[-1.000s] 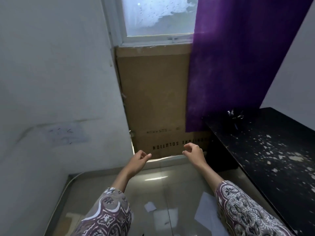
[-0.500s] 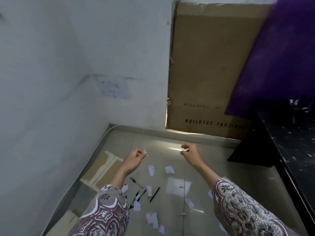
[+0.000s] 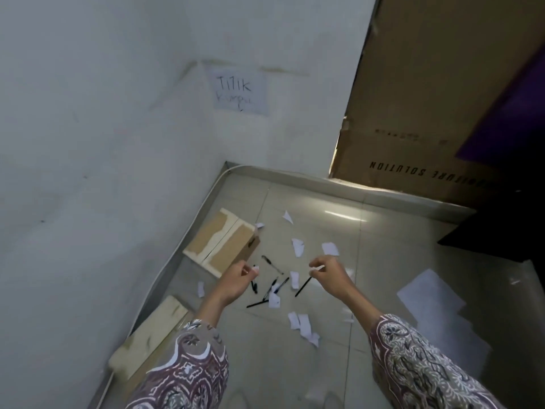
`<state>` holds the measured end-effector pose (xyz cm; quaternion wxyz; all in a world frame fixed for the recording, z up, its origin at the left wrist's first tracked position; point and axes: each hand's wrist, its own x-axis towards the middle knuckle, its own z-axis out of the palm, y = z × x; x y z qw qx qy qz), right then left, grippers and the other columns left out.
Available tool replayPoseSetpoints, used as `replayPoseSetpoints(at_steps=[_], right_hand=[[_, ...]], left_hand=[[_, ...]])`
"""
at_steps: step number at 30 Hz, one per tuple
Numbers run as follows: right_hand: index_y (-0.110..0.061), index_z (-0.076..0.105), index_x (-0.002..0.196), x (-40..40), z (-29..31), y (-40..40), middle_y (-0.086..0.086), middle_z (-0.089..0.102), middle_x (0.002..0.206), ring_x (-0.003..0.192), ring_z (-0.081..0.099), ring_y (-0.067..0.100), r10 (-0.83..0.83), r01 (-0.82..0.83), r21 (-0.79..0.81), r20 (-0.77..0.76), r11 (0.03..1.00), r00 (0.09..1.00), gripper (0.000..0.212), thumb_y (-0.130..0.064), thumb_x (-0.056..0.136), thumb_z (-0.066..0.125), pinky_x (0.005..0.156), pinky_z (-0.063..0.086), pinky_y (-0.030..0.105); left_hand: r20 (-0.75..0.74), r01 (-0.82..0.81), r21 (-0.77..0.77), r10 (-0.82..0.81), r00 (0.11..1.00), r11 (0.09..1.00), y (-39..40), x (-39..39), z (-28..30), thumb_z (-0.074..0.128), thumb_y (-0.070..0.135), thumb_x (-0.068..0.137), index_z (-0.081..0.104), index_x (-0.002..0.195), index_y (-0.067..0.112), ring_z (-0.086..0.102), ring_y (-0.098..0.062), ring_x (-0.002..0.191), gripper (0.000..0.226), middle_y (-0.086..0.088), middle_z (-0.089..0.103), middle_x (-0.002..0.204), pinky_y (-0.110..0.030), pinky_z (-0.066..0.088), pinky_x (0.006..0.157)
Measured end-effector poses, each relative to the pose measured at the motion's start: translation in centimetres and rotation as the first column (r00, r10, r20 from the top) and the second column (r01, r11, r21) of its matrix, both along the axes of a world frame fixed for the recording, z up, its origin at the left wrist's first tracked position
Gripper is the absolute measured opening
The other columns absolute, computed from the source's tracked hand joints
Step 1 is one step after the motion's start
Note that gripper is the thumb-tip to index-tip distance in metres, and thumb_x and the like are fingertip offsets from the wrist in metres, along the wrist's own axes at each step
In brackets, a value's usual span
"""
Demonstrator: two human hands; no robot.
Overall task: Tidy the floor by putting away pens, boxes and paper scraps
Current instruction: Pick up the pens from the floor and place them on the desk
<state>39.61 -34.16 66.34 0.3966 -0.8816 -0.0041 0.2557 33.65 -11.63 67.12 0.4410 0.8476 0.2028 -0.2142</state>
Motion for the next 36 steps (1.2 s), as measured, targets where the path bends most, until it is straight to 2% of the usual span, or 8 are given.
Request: replayPoseSetpoints(at_steps=[6,12,17,21,25,27,32,36], right_hand=[[0.0,0.063,0.109,-1.3,-4.4,3.8,0.015,0.065,0.112,0.101,0.061,0.026,0.009,-0.012,-0.036,-0.067,0.999,0.998,0.023,-0.008,0.089,0.054,0.077,0.04,0.023],[-0.001,0.062,0.11,-0.9,-12.3,6.2,0.013,0.064,0.115,0.104,0.058,0.023,0.081,-0.093,-0.084,-0.135,0.992,0.988,0.023,-0.009,0.089,0.055,0.079,0.038,0.021],[-0.002,0.061,0.114,1.6,-22.7,7.7,0.012,0.06,0.119,0.098,0.054,0.019,0.214,-0.23,-0.12,-0.133,0.966,0.968,0.026,-0.006,0.089,0.054,0.078,0.034,0.017],[-0.002,0.062,0.111,4.5,-31.7,8.5,0.015,0.057,0.12,0.088,0.048,0.015,0.305,-0.315,-0.148,-0.088,0.937,0.948,0.023,-0.006,0.089,0.053,0.071,0.036,0.019],[-0.001,0.06,0.114,7.6,-41.3,8.7,0.016,0.057,0.121,0.094,0.054,0.021,0.414,-0.409,-0.203,-0.019,0.89,0.91,0.026,-0.005,0.09,0.053,0.073,0.036,0.019],[-0.002,0.06,0.115,9.4,-45.7,8.7,0.016,0.058,0.121,0.095,0.053,0.019,0.492,-0.474,-0.238,0.016,0.848,0.871,0.027,-0.005,0.088,0.054,0.074,0.032,0.016],[-0.007,0.06,0.114,12.9,-52.8,7.0,0.013,0.057,0.12,0.107,0.054,0.025,0.672,-0.625,-0.363,0.006,0.691,0.74,0.027,-0.007,0.087,0.056,0.085,0.04,0.026],[-0.01,0.058,0.117,13.7,-57.0,3.9,0.011,0.056,0.12,0.108,0.052,0.022,0.711,-0.642,-0.465,-0.037,0.61,0.702,0.028,-0.011,0.089,0.055,0.078,0.034,0.021]], left_hand=[[-0.109,-0.004,-0.056,-0.002,0.994,0.998,3.8,-1.4,-5.2,0.046,0.03,0.095,0.048,0.096,0.01,0.047,-0.019,0.089,0.02,-0.004,0.05,0.095,-0.024,0.036,0.066],[-0.134,-0.08,-0.109,0.065,0.989,0.991,5.5,-2.0,-13.8,0.049,0.027,0.094,0.051,0.088,0.01,0.049,-0.019,0.082,0.019,-0.002,0.051,0.084,-0.023,0.036,0.064],[-0.113,-0.146,-0.116,0.133,0.985,0.982,5.3,-1.2,-24.5,0.051,0.025,0.093,0.05,0.077,0.02,0.051,-0.017,0.085,0.017,0.002,0.054,0.082,-0.019,0.037,0.065],[-0.076,-0.152,-0.1,0.145,0.987,0.983,5.7,0.3,-33.6,0.052,0.024,0.093,0.052,0.085,0.013,0.052,-0.018,0.085,0.014,-0.004,0.057,0.089,-0.018,0.038,0.066],[-0.016,-0.137,-0.062,0.136,0.991,0.989,6.6,2.0,-43.0,0.052,0.024,0.093,0.052,0.09,0.011,0.053,-0.019,0.086,0.013,-0.006,0.059,0.093,-0.019,0.039,0.066],[0.022,-0.103,-0.035,0.104,0.994,0.994,7.2,3.1,-47.3,0.052,0.024,0.093,0.052,0.091,0.01,0.053,-0.02,0.087,0.013,-0.008,0.058,0.094,-0.024,0.039,0.066],[0.071,0.011,0.062,-0.015,0.997,0.998,8.6,5.3,-55.0,0.051,0.024,0.093,0.05,0.091,0.01,0.05,-0.02,0.086,0.014,-0.006,0.053,0.091,-0.023,0.036,0.064],[-0.034,0.272,0.195,-0.27,0.962,0.942,9.1,7.7,-58.6,0.05,0.03,0.094,0.054,0.105,0.008,0.055,-0.025,0.101,0.025,-0.011,0.058,0.113,-0.028,0.04,0.076]])
